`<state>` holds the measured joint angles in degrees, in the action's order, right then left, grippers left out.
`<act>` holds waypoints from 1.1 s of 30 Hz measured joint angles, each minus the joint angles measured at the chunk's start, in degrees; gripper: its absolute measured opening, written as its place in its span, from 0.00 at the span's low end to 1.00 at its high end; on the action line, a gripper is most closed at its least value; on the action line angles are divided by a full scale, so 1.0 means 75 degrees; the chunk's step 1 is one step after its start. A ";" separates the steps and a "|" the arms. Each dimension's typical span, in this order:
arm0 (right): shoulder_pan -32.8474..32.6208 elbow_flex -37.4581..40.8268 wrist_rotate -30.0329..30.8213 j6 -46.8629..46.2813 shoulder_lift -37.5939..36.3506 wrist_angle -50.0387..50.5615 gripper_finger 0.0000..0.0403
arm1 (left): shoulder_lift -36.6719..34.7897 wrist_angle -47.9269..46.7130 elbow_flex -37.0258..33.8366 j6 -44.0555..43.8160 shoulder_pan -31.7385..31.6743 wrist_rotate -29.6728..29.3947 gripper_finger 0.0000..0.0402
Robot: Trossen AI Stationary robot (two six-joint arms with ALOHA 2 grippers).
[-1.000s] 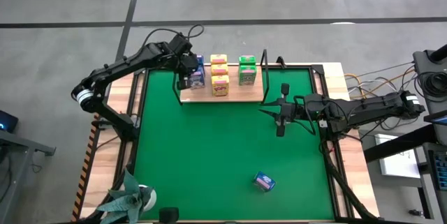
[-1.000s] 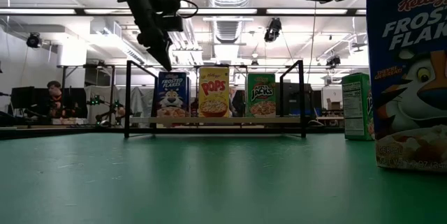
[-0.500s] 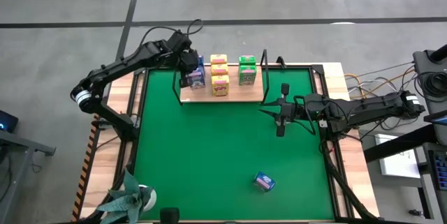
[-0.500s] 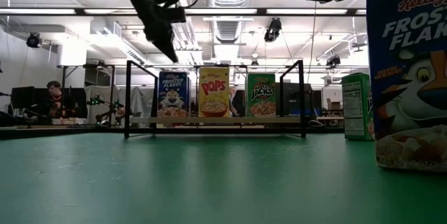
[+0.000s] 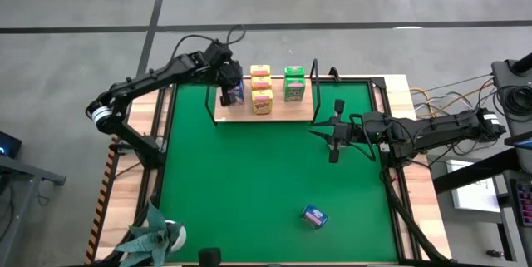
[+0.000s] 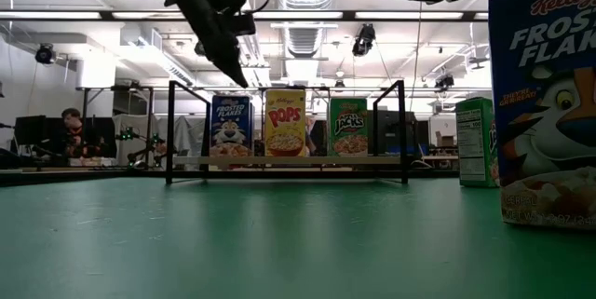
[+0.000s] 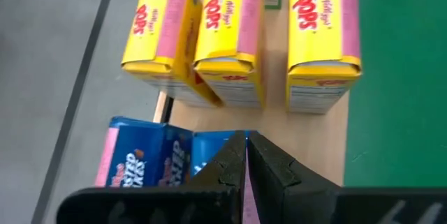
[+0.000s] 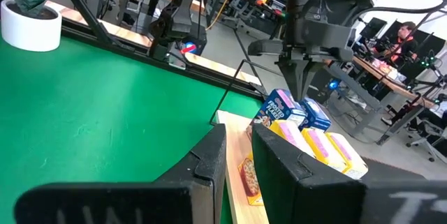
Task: Stack cereal on shelf
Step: Put the top blue cereal box on the shelf aligned with the other blue cereal box
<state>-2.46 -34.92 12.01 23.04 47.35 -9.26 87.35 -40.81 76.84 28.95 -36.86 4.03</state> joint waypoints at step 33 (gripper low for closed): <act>0.0000 0.0000 0.0000 -0.0002 0.0000 0.0000 0.15 | -0.0001 0.0174 -0.0397 0.0860 0.0023 0.0539 0.00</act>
<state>-2.46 -34.92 12.01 23.03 47.35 -9.26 87.34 -39.51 73.87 35.41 -36.69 8.08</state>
